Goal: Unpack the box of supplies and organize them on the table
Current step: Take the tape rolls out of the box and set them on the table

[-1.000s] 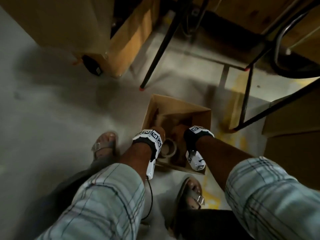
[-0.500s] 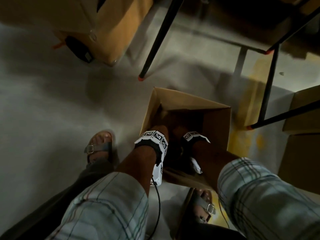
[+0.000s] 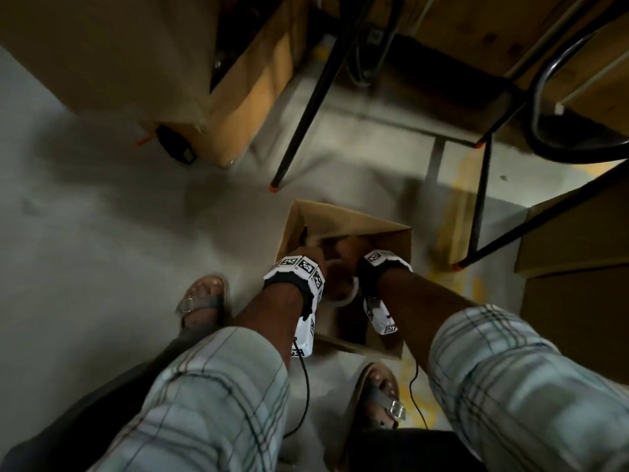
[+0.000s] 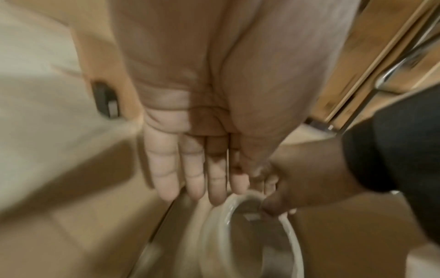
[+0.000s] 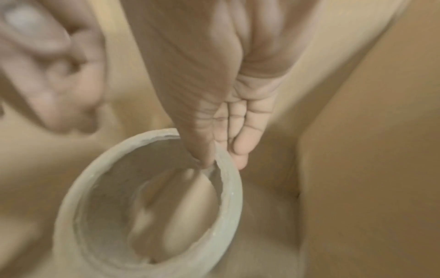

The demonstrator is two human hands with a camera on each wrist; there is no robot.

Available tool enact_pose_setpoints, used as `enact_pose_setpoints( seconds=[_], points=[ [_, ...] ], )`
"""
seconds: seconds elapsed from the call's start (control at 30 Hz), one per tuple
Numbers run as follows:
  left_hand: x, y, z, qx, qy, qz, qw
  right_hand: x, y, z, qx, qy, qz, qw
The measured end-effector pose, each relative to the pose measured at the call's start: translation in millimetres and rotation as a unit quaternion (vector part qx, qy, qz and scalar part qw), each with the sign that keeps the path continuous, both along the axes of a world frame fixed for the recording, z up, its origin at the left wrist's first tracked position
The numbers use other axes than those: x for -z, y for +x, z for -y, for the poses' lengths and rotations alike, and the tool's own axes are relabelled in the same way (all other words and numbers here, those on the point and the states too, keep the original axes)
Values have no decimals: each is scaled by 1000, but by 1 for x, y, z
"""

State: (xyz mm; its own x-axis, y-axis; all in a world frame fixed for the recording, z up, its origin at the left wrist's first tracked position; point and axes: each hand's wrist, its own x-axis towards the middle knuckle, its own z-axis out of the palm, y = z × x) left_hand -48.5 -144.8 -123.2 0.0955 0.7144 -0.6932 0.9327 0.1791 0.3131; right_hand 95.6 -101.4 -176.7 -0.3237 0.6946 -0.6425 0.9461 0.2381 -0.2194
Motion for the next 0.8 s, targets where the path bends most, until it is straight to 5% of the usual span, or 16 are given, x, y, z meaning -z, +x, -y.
enact_pose_setpoints(
  seconds=[0.13, 0.23, 0.8],
  points=[
    [-69, 3, 6, -1, 42, 41, 998, -102, 3, 6, 43, 14, 20, 999],
    [-115, 2, 19, 8, 61, 45, 997, -158, 15, 22, -6, 67, 58, 996],
    [-291, 56, 106, -133, 167, 114, 970, -370, 71, 133, 76, 319, -115, 938]
  ],
)
